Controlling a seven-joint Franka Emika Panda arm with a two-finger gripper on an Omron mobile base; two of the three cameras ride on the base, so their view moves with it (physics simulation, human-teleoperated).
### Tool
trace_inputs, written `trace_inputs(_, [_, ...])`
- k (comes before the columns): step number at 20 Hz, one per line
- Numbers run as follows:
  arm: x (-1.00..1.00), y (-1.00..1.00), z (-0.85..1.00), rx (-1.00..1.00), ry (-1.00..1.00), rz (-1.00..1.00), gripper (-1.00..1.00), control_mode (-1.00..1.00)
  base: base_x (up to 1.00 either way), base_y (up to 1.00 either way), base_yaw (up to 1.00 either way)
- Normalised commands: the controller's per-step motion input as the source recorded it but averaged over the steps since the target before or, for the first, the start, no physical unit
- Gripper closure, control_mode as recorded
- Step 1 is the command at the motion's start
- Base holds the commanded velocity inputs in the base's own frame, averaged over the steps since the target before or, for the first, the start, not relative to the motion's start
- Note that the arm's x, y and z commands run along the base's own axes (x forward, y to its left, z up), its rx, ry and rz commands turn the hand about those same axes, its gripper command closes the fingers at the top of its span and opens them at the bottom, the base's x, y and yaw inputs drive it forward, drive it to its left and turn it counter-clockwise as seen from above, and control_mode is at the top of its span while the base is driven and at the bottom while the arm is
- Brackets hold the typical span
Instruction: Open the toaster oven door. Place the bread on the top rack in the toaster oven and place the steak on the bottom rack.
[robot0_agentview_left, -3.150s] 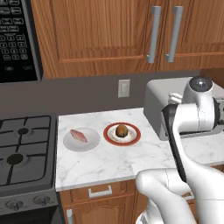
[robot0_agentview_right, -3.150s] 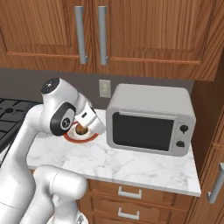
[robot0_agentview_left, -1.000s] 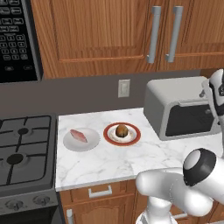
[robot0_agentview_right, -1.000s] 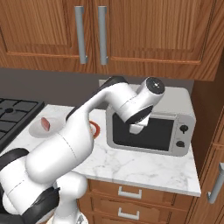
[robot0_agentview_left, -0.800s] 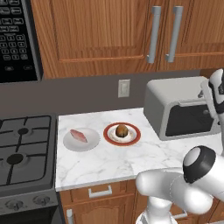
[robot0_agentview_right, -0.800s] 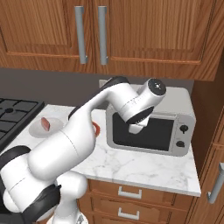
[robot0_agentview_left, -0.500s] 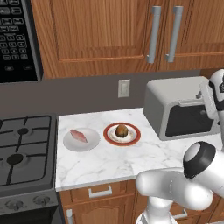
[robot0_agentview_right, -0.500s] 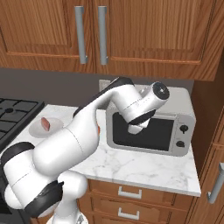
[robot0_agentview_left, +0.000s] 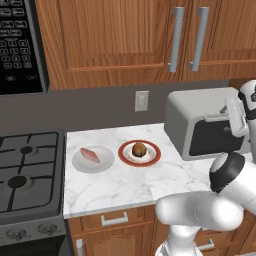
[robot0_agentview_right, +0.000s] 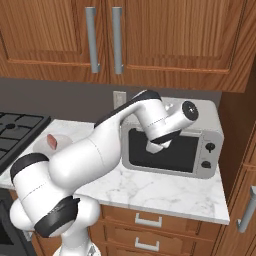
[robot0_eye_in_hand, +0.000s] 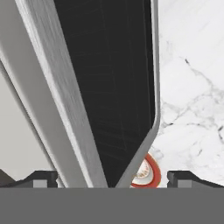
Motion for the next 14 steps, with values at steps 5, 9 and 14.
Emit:
trace_inputs(5, [0.35,0.00,-0.25,0.03,0.00,0.00,-1.00,-1.00,0.00,0.00,0.00])
trace_inputs(9, [0.38,0.01,-0.29,0.00,0.04,0.00,-1.00,-1.00,0.00,0.00,0.00])
trace_inputs(14, [0.18,0.04,-0.33,0.00,0.02,0.00,-1.00,-1.00,0.00,0.00,0.00])
